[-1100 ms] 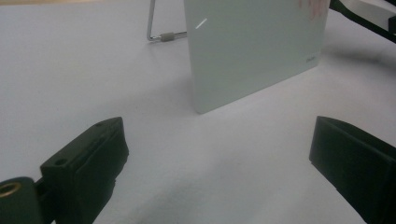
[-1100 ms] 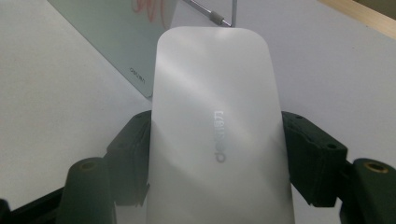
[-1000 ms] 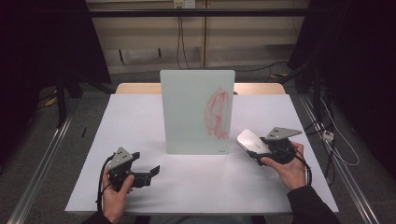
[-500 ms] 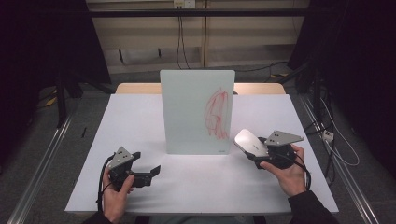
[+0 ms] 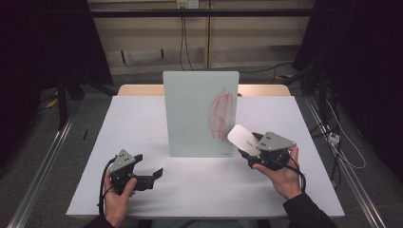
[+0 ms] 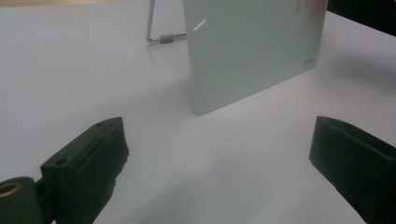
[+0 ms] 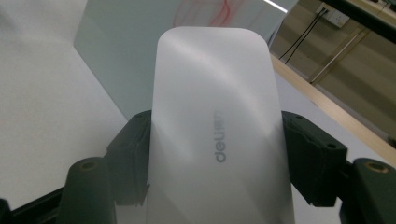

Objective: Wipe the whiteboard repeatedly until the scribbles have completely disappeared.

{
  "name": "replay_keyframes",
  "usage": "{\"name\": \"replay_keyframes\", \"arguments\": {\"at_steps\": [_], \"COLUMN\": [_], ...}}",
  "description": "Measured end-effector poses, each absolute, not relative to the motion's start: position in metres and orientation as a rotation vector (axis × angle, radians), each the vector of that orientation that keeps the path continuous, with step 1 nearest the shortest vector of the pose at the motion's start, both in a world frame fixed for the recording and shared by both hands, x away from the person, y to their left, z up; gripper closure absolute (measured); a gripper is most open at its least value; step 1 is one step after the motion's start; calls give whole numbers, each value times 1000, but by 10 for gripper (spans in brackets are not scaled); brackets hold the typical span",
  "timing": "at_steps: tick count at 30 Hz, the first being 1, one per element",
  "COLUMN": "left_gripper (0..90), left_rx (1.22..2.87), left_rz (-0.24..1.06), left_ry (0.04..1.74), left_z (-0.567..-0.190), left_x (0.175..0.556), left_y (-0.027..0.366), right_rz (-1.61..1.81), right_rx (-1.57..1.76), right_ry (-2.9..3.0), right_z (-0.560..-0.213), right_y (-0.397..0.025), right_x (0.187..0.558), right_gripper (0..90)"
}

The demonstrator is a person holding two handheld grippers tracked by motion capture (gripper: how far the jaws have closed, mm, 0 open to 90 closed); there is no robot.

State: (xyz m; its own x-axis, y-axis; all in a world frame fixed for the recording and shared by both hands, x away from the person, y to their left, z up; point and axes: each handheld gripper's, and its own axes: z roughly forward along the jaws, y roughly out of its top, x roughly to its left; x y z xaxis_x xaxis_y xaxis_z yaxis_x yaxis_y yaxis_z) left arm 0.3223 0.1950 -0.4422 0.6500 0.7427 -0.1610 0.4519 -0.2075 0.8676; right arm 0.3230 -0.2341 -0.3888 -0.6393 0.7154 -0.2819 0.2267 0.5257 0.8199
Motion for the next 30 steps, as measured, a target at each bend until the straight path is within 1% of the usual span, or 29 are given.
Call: {"name": "replay_keyframes", "arguments": {"at_steps": [7,19,30], "left_gripper": [41,41,41], "left_rx": [1853,1864,1865], "left_rz": [343,343,343], "left_ry": [948,940,945], "left_z": [-442,-442,-443], "left_x": [322,321,322], "left_y": [195,194,195], "right_rz": [1054,1091,1111], "right_rx": [730,591,531], "right_ry": [2080,1984,1935], "right_z": [-378,-349,-318], "right_y": [-221,-196,-186], "right_x": [336,354,379], "right_gripper": [310,310,310]}}
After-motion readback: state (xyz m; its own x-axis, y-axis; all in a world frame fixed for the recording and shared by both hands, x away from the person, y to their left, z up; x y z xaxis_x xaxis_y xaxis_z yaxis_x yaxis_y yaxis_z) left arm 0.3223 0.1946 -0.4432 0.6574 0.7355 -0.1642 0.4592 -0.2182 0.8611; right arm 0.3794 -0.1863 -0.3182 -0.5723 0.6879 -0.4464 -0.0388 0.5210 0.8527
